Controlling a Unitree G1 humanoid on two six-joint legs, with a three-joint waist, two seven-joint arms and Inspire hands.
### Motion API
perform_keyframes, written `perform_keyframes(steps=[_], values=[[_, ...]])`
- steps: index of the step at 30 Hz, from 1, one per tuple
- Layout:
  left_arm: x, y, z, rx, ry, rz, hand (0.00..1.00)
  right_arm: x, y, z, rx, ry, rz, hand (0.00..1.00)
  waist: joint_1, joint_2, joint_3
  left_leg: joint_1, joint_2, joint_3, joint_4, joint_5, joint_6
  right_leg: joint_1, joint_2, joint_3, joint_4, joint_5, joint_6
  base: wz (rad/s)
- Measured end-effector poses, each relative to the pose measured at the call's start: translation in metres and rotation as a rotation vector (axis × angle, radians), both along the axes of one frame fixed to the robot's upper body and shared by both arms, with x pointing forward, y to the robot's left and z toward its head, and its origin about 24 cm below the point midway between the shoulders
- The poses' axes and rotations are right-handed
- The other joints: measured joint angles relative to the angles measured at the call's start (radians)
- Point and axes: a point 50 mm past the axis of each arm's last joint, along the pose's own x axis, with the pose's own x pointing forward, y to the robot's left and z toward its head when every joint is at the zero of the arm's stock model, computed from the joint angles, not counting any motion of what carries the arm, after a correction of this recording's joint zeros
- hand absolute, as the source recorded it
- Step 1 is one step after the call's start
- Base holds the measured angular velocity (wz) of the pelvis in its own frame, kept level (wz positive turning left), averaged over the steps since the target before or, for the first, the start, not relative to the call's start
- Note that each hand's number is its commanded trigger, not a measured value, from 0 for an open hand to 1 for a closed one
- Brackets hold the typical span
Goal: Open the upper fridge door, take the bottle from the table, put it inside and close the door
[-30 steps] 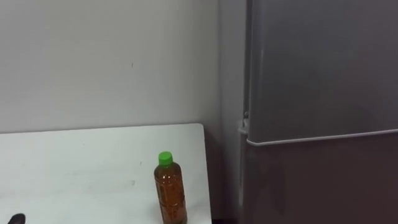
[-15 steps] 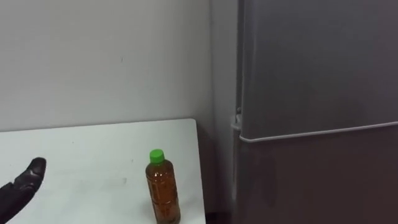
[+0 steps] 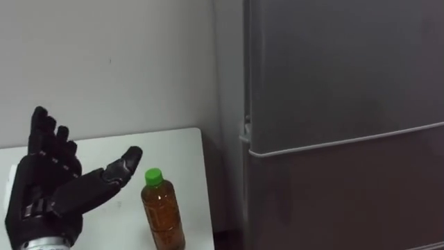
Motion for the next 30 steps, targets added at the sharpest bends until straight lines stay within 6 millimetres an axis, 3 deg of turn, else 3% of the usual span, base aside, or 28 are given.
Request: perform_keyframes(steps=[3, 6, 14, 23, 30], values=[[0.002, -0.007, 0.000, 0.012, 0.004, -0.046, 0.00, 0.004, 0.001, 0.000, 0.002, -0.004, 0.000, 0.00, -0.027, -0.003, 0.0025, -0.001, 0.000, 0.000, 0.001, 0.000, 0.000, 0.002, 0.000, -0.002, -0.002, 0.000, 0.000, 0.01], [0.004, -0.013, -0.001, 0.023, 0.022, -0.094, 0.00, 0.006, 0.002, 0.000, 0.008, -0.003, 0.001, 0.00, -0.044, 0.001, 0.0000, -0.003, 0.000, 0.000, 0.001, 0.000, 0.000, 0.002, 0.000, -0.005, -0.002, 0.000, 0.000, 0.05], [0.014, -0.023, 0.012, 0.040, -0.018, -0.172, 0.00, 0.008, 0.002, 0.000, 0.016, 0.012, -0.012, 0.00, -0.059, 0.013, -0.0072, -0.012, 0.001, -0.001, 0.002, 0.000, 0.000, -0.007, 0.001, -0.008, -0.001, 0.002, 0.000, 0.02], [0.016, -0.031, 0.011, 0.068, 0.003, -0.247, 0.00, 0.013, 0.002, 0.000, 0.023, 0.011, 0.000, 0.00, -0.079, 0.019, -0.0035, -0.013, 0.002, 0.017, 0.001, 0.000, 0.000, -0.016, 0.001, 0.010, 0.000, 0.002, 0.000, -0.05], [0.022, -0.044, 0.023, 0.094, -0.038, -0.329, 0.00, 0.015, -0.001, 0.001, 0.017, 0.013, -0.001, 0.00, -0.080, 0.034, 0.0002, -0.017, 0.003, 0.025, 0.001, 0.000, 0.000, -0.022, 0.001, 0.014, -0.001, 0.004, 0.000, -0.02]])
